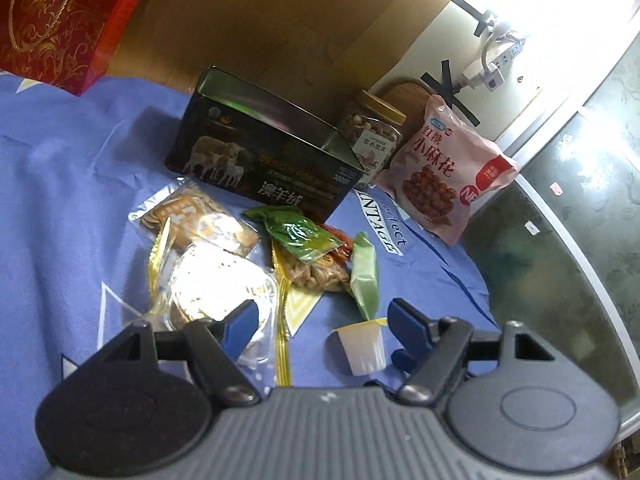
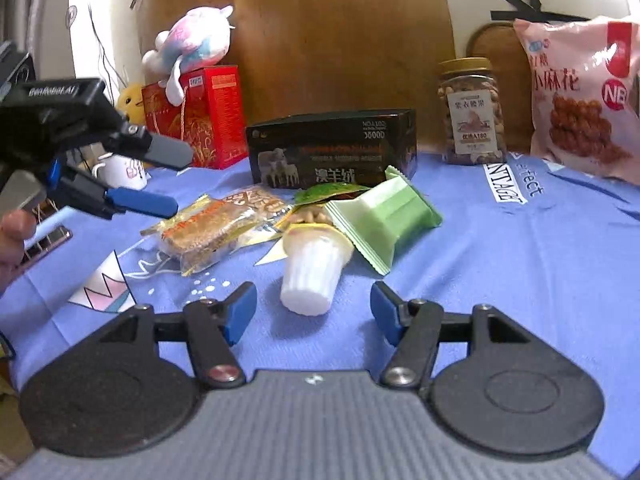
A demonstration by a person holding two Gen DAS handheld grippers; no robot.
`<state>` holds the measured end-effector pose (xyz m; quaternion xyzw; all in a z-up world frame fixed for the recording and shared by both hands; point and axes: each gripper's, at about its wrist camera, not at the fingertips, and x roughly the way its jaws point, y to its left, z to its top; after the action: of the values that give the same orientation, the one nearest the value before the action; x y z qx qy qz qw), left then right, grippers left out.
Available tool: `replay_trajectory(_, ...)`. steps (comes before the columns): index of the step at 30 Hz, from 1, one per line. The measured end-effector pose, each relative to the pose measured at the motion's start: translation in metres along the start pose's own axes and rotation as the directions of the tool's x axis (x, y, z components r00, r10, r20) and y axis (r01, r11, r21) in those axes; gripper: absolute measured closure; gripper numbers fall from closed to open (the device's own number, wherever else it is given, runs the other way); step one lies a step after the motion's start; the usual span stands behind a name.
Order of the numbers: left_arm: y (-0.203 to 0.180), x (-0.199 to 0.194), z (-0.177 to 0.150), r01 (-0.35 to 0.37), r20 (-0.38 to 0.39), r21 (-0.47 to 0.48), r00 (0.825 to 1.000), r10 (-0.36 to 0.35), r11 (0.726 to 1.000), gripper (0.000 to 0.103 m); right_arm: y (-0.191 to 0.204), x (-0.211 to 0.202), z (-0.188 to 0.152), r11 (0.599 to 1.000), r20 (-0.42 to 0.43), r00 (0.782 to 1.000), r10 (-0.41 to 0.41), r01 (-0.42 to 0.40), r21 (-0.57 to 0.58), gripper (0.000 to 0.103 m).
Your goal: Organize snacks
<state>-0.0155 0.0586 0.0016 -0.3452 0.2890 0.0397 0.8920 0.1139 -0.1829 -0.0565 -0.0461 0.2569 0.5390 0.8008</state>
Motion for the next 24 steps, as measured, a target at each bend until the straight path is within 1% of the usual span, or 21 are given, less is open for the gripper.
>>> replay_trajectory(3,-0.011,0.007,0.000,0.011,-0.009,0.043,1.000,-0.010,0.999,0.030,0.004,0.004,-0.003,1.000,-0.018,1.000,-0.009,0.009,-0.003,0.038)
replay_trajectory(4,-0.017,0.011,0.000,0.020,-0.020,0.062,1.000,-0.019,0.998,0.030,0.003,0.007,-0.005,1.000,-0.034,0.999,-0.008,0.008,0.007,0.038)
replay_trajectory(8,-0.035,0.029,-0.002,0.054,-0.063,0.117,0.997,-0.047,0.992,0.030,0.001,0.011,-0.003,1.000,-0.052,0.999,-0.003,0.004,0.019,0.038)
replay_trajectory(11,-0.049,0.043,-0.005,0.058,-0.082,0.173,0.996,-0.044,0.983,0.030,0.005,0.009,-0.005,1.000,-0.050,0.999,-0.009,0.011,0.027,0.037)
replay_trajectory(15,-0.060,0.059,-0.009,0.059,-0.116,0.191,0.993,-0.037,0.980,0.030,-0.001,0.006,-0.005,0.998,-0.042,0.999,0.008,-0.006,0.064,0.038)
replay_trajectory(17,-0.065,0.064,-0.012,0.053,-0.128,0.208,0.991,-0.027,0.977,0.033,0.002,0.004,-0.006,0.998,-0.042,0.999,0.001,0.002,0.066,0.038)
replay_trajectory(21,-0.070,0.072,-0.017,0.050,-0.148,0.221,0.989,-0.017,0.974,0.033,0.006,0.002,-0.008,0.998,-0.037,0.999,-0.009,0.011,0.065,0.039)
replay_trajectory(24,-0.072,0.077,-0.021,0.041,-0.157,0.231,0.988,-0.004,0.972,0.033,0.007,0.002,-0.008,0.998,-0.038,0.999,-0.010,0.013,0.068,0.044)
